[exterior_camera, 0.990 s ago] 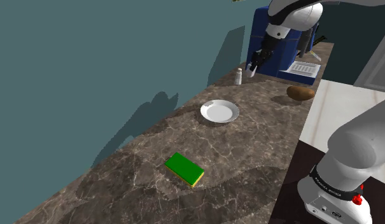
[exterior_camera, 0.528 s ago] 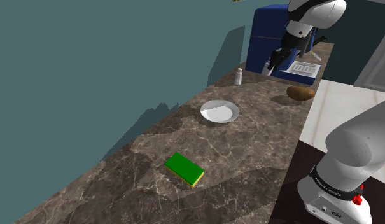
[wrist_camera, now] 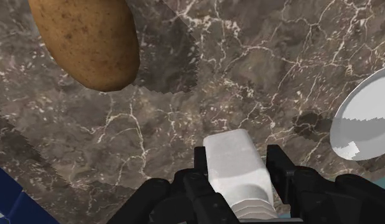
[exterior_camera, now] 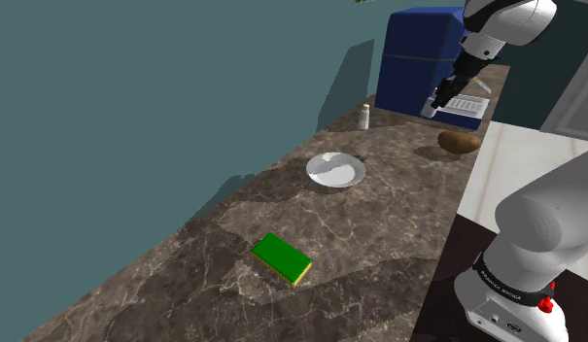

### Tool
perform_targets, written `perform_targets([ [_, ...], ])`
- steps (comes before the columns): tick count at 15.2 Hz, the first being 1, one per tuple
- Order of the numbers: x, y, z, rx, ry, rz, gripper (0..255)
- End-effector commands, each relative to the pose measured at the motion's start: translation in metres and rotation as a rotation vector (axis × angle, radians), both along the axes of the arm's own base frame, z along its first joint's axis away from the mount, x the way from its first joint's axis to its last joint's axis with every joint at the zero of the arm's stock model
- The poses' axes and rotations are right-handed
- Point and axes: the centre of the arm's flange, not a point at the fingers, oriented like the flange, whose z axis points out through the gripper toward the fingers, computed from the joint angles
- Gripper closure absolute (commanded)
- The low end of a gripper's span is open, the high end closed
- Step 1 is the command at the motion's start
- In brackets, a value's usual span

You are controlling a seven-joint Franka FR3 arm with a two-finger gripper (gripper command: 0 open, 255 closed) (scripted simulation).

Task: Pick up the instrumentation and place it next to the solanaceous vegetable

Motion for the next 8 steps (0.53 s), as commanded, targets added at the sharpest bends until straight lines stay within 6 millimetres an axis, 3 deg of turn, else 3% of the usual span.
perform_targets([
  [1, -0.002, -0.001, -0.01, 0.0, 0.0, 0.0, 255],
  [8, -0.002, -0.001, -0.047, 0.0, 0.0, 0.0, 255],
])
